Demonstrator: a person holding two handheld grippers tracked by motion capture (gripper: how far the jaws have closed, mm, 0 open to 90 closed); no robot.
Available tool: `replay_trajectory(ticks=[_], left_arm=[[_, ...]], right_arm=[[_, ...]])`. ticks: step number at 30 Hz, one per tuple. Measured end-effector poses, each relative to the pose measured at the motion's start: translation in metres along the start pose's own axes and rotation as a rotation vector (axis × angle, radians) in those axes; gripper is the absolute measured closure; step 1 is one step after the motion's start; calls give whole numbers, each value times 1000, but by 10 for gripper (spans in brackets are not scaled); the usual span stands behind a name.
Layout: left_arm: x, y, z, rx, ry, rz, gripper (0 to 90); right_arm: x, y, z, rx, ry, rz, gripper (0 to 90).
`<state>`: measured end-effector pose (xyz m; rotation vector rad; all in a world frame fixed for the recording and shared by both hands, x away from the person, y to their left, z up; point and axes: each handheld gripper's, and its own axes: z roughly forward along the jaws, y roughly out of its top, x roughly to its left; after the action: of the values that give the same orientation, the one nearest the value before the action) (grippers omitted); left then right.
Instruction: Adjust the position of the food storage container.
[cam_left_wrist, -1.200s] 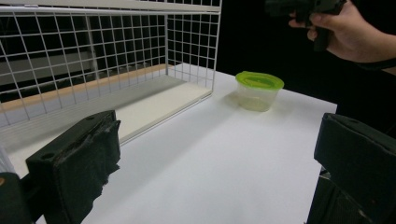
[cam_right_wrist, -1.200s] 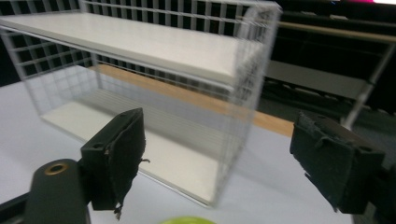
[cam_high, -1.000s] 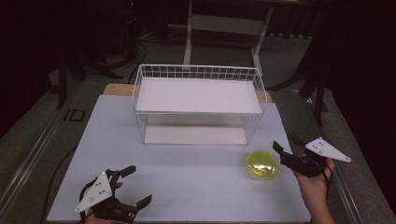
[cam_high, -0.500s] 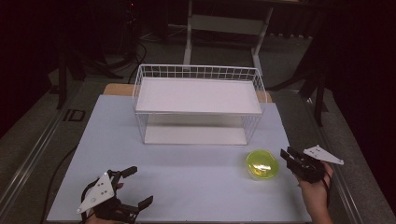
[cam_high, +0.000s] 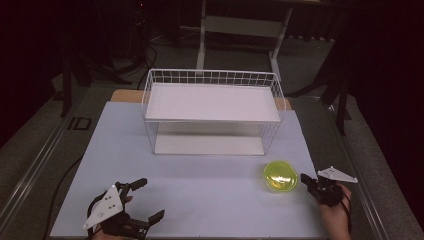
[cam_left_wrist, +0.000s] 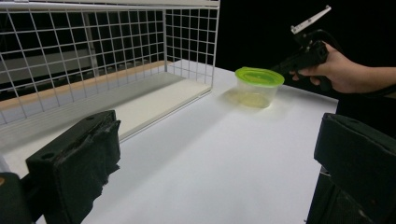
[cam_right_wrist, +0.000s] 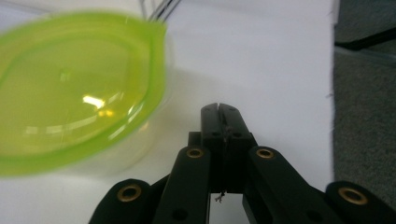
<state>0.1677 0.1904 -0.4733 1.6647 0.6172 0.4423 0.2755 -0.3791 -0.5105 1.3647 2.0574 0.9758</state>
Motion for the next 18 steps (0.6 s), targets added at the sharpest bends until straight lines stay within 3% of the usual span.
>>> replay_trajectory(ticks=[3, 18], left_arm=[[0, 0, 0, 2, 0, 2, 10], [-1, 1, -1, 2, 4, 11, 10]], right_arm=[[6, -4, 6, 31, 22, -15, 900], [26, -6, 18, 77, 112, -48, 900]])
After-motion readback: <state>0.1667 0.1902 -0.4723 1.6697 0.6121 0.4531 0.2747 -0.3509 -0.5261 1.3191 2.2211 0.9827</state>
